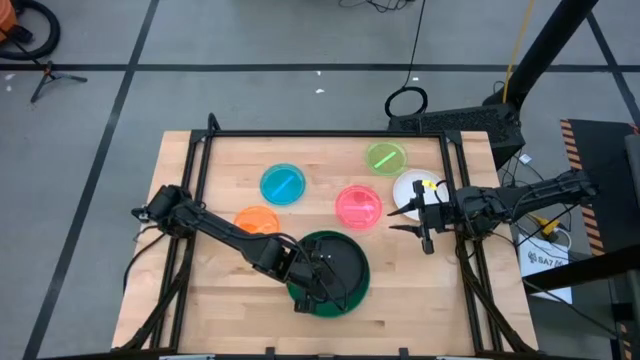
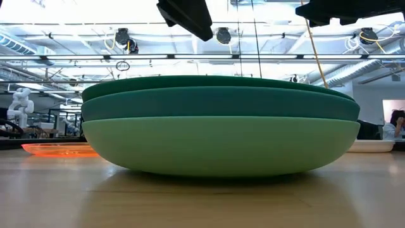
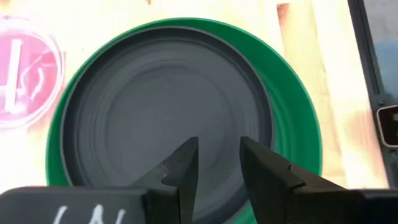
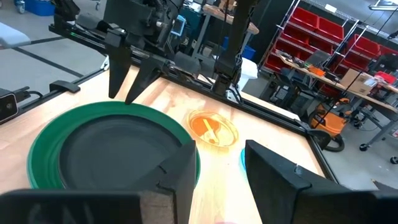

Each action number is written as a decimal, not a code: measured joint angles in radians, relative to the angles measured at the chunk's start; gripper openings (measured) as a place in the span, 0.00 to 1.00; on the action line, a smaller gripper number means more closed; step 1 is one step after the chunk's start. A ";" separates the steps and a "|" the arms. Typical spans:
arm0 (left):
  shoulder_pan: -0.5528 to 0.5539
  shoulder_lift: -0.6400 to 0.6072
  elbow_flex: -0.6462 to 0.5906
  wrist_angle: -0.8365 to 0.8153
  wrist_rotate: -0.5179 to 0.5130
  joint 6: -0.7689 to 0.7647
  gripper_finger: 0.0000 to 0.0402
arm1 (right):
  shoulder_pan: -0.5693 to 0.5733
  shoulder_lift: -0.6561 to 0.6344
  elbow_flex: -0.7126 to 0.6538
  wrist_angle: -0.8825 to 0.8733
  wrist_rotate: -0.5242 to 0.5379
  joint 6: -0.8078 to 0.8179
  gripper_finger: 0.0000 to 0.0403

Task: Stack plastic plates
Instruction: Stack the white plate on top of the black plate

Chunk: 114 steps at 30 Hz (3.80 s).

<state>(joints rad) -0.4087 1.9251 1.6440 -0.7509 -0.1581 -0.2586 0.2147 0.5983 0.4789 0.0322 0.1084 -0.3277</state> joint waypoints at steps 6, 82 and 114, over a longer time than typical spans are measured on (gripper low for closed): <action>0.009 0.000 0.000 -0.004 -0.010 0.063 0.31 | 0.000 0.000 0.000 0.000 0.077 0.054 0.32; 0.227 -1.155 -1.098 0.548 -0.160 0.591 0.19 | -0.297 0.861 0.468 -1.079 -0.007 1.313 0.32; 0.235 -1.155 -1.097 0.507 -0.167 0.564 0.19 | -0.396 0.932 0.297 -0.805 0.103 1.198 0.32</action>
<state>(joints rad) -0.1741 0.7700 0.5468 -0.2440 -0.3252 0.3050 -0.1814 1.5303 0.7762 -0.7728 0.2112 0.8700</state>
